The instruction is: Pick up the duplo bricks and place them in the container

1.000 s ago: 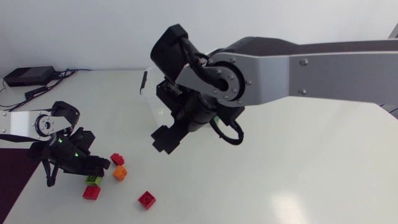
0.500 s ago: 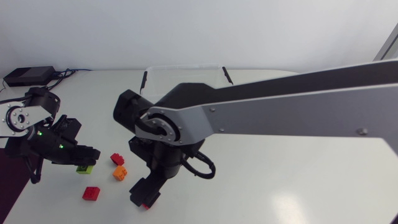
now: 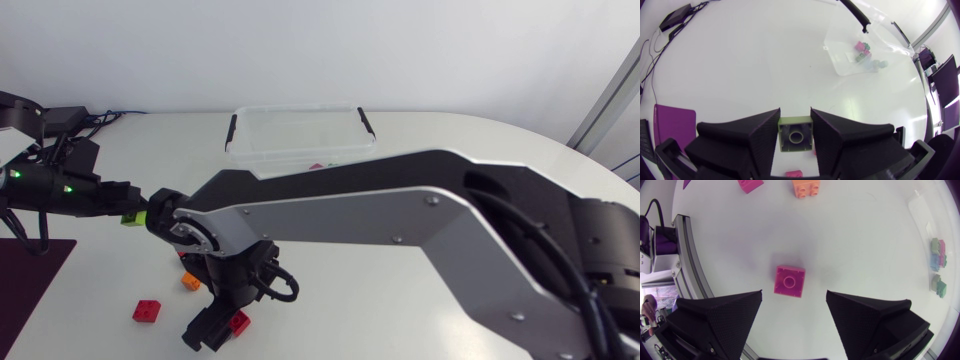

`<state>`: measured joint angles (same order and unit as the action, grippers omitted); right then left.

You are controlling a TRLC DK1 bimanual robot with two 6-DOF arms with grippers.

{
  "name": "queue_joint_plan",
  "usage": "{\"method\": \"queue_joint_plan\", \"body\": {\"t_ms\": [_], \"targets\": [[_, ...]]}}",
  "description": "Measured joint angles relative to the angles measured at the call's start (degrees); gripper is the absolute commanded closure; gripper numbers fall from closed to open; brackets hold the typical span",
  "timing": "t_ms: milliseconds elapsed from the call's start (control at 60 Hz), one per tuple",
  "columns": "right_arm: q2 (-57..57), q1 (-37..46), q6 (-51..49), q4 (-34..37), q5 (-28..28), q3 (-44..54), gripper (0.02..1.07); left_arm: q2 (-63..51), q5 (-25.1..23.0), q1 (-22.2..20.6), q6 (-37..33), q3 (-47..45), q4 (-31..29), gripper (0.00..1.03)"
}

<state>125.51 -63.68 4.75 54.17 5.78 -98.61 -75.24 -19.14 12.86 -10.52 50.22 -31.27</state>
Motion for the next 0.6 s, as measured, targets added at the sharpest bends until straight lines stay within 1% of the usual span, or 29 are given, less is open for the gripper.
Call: {"method": "queue_joint_plan", "body": {"t_ms": [33,183,217,283,367,500,567,583,600], "targets": [[0.7,0.0,0.0,0.1,0.0,-0.5,0.17,0.1,-1.3,0.3,0.0,0.1,0.8,0.82],[2.8,-1.0,0.2,1.2,-0.3,-1.5,0.31,2.3,-4.6,1.0,0.3,0.1,5.0,0.82],[3.1,-1.2,0.2,1.2,-0.3,-1.5,0.33,2.8,-4.7,1.2,0.4,0.1,5.5,0.82],[3.5,-1.7,0.7,1.4,-0.7,-1.9,0.41,3.5,-5.1,1.2,0.5,0.1,6.0,0.82],[4.1,-1.9,1.3,1.4,-1.2,-2.7,0.52,3.6,-5.4,1.2,0.5,0.1,6.7,0.82],[5.4,-1.9,1.7,1.3,-2.0,-3.7,0.63,3.6,-6.2,1.2,1.6,0.1,7.5,0.82],[5.7,-1.9,1.9,1.3,-2.4,-3.8,0.74,3.6,-6.6,1.2,1.8,0.1,8.3,0.82],[5.8,-1.9,2.4,1.3,-2.6,-3.8,0.82,3.6,-7.0,1.2,2.0,0.1,8.8,0.82],[5.8,-1.9,2.4,1.3,-2.6,-3.8,0.85,3.6,-7.2,1.2,2.0,0.1,9.1,0.82]]}}
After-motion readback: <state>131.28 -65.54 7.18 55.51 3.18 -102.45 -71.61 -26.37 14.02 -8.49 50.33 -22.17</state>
